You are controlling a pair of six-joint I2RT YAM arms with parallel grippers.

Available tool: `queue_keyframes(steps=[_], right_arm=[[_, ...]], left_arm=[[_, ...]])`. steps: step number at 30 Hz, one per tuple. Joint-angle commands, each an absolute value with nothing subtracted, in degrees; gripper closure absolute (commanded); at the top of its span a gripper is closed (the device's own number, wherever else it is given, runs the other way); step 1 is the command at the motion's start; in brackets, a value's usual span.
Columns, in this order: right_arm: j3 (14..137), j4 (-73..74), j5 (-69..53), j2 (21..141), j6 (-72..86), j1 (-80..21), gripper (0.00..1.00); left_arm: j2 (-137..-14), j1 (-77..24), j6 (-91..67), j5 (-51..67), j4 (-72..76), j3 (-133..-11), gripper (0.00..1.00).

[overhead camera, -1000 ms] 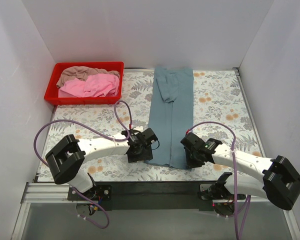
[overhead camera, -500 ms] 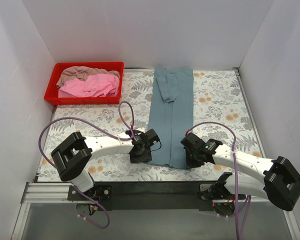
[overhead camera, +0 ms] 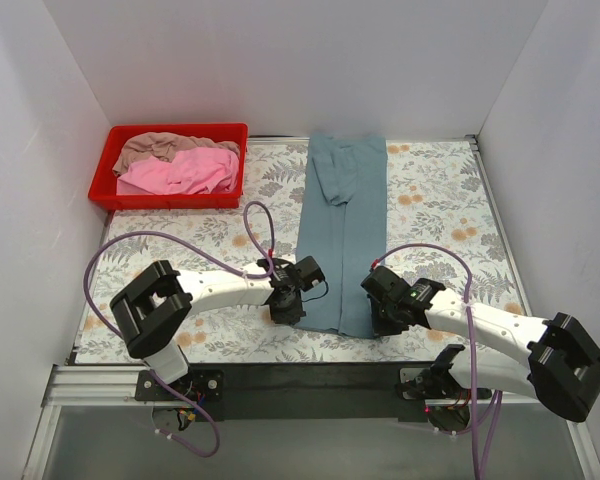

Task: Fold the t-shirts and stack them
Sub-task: Fold the tshirt

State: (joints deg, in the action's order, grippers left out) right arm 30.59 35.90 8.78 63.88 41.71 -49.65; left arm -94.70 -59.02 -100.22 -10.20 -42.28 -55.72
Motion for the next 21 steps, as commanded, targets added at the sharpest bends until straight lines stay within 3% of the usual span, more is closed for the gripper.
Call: queue_keyframes(steps=[1,9,15,19,21], right_arm=[[29.44,38.50,9.41,64.78,40.70,-50.88,0.99],[32.70,46.04,3.08,60.82,44.11,-58.17,0.99],[32.25,49.39,-1.74,58.36,57.29,-74.86,0.99],[36.64,52.36,-0.27,60.55,59.15,-79.80,0.99],[39.80,55.44,6.72,60.82,58.01,-79.11,0.99]], left_arm=[[-96.33,-59.76,-100.20,-10.11,-45.52,-55.19,1.00],[-90.45,-68.01,-104.05,-8.18,-56.06,-54.41,1.00],[-85.61,-81.27,-115.13,-3.43,-60.99,-51.24,1.00],[-85.52,-83.14,-116.72,-2.81,-60.47,-52.20,1.00],[-85.43,-82.10,-116.72,-7.02,-62.65,-55.62,1.00]])
